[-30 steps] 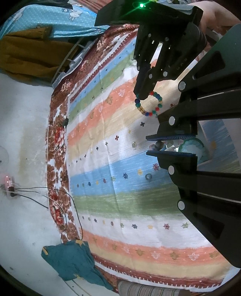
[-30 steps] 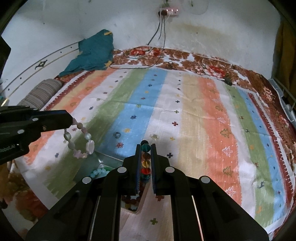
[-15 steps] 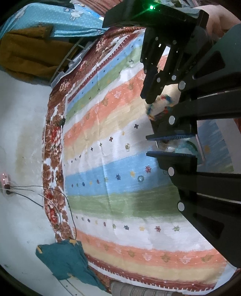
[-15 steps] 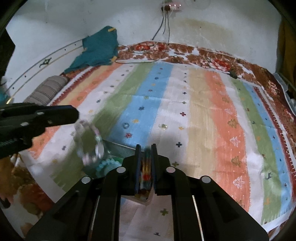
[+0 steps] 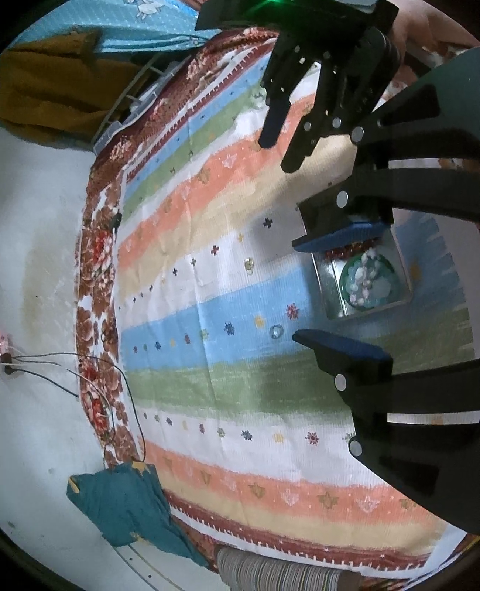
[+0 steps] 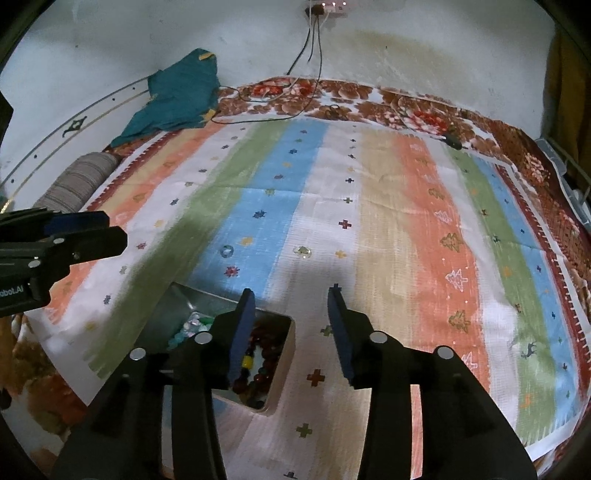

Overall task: Organize jewelry
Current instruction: 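Lower both bracelets into the silver tin and open both tools, then move left tool to dark metal ring while right tool approaches small gold ring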

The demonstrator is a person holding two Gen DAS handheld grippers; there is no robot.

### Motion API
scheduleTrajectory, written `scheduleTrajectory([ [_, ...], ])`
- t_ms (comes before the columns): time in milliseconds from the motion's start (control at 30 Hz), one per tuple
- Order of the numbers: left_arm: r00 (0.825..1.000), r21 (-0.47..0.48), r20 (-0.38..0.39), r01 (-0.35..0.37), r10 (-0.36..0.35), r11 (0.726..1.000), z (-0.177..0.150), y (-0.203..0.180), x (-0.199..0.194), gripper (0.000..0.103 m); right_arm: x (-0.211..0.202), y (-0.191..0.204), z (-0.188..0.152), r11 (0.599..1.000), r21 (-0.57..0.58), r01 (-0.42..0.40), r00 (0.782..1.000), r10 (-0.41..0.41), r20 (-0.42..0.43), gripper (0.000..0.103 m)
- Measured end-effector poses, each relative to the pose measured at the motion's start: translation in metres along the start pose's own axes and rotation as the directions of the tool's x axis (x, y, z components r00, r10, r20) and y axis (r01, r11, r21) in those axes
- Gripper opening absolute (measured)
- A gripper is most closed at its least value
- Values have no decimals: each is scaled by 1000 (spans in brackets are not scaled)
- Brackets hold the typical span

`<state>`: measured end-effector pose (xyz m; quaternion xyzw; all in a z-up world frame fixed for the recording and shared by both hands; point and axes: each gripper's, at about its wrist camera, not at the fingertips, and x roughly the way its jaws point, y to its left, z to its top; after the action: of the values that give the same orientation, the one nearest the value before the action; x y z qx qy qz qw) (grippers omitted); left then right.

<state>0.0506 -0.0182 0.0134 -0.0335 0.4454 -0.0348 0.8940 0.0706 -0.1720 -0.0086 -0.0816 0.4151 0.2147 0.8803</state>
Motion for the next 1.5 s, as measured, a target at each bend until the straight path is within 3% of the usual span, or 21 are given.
scheduleTrajectory([
  [100, 1000, -2, -17, -23, 23, 1000, 2, 5, 7, 47, 6, -3, 4, 1000, 8, 0, 1000, 0, -16, 44],
  [200, 999, -7, -26, -38, 38, 999, 4, 9, 12, 52, 11, -7, 8, 1000, 9, 7, 1000, -7, -16, 53],
  [433, 996, -18, -59, -68, 67, 998, 9, 18, 27, 58, 22, -13, 17, 1000, 9, 10, 1000, -10, -17, 56],
  [633, 992, -40, -101, -81, 77, 996, 17, 23, 48, 58, 38, -17, 25, 1000, -10, 14, 999, -14, -35, 56],
  [867, 984, 7, -146, -105, 105, 994, 20, 17, 69, 58, 68, -28, 38, 1000, 9, 11, 996, -10, -84, 56],
  [1300, 973, -21, -220, -77, 71, 997, 30, 29, 107, 58, 110, -29, 46, 1000, 2, -19, 985, 19, -171, 56],
  [1500, 967, -12, -237, -96, 91, 995, 33, 33, 120, 58, 127, -31, 49, 1000, 1, -23, 979, 23, -200, 56],
])
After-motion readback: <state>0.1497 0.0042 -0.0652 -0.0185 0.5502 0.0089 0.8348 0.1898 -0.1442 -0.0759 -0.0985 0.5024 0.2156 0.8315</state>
